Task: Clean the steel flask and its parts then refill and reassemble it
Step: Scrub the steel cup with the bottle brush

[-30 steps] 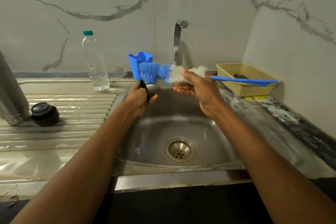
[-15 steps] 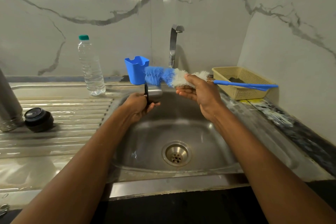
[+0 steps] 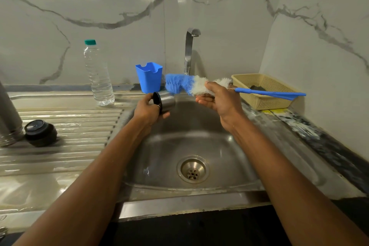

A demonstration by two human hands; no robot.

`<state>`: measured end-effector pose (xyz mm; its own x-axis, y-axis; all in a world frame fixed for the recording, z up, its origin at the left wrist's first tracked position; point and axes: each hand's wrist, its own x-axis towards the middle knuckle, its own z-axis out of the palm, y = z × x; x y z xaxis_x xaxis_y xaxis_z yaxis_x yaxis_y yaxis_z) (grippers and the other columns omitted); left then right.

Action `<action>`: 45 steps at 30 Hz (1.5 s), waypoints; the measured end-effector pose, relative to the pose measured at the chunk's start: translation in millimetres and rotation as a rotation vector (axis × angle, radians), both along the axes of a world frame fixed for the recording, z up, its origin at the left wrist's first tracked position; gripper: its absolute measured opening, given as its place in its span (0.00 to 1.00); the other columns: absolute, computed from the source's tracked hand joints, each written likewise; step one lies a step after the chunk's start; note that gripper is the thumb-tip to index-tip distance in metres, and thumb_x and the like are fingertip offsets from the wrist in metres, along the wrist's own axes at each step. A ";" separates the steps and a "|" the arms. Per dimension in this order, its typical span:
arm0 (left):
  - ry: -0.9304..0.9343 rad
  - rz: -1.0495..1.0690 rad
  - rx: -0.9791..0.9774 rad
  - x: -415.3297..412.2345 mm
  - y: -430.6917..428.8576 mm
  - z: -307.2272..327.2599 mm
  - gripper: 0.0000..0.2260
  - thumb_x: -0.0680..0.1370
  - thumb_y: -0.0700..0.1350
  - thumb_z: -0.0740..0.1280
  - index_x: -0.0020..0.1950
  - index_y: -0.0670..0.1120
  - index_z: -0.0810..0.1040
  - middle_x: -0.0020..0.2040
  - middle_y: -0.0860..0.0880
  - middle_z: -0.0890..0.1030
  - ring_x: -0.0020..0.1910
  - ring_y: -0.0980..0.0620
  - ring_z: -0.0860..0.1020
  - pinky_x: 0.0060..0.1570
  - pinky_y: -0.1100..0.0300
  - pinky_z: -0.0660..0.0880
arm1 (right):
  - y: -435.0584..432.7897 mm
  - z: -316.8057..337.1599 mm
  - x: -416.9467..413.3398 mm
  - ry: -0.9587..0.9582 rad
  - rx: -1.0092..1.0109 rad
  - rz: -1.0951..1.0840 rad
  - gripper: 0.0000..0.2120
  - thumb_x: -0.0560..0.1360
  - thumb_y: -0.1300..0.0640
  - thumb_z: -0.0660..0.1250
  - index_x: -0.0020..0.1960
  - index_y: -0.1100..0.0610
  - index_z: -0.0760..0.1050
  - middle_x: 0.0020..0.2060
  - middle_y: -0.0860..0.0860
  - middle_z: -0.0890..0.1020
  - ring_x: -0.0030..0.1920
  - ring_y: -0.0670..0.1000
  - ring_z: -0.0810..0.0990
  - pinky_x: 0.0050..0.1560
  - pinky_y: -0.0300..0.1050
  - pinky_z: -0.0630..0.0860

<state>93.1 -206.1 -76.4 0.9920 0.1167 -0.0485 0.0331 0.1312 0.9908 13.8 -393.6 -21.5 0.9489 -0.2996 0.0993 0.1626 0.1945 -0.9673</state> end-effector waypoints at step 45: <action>0.108 -0.185 0.081 -11.5 2.8 7.3 0.18 0.82 0.29 0.50 0.56 0.42 0.77 0.31 0.48 0.74 0.20 0.60 0.67 0.17 0.70 0.63 | -1.9 5.7 -8.7 -0.031 0.006 0.115 0.08 0.81 0.58 0.66 0.49 0.62 0.81 0.36 0.59 0.86 0.34 0.52 0.85 0.37 0.40 0.83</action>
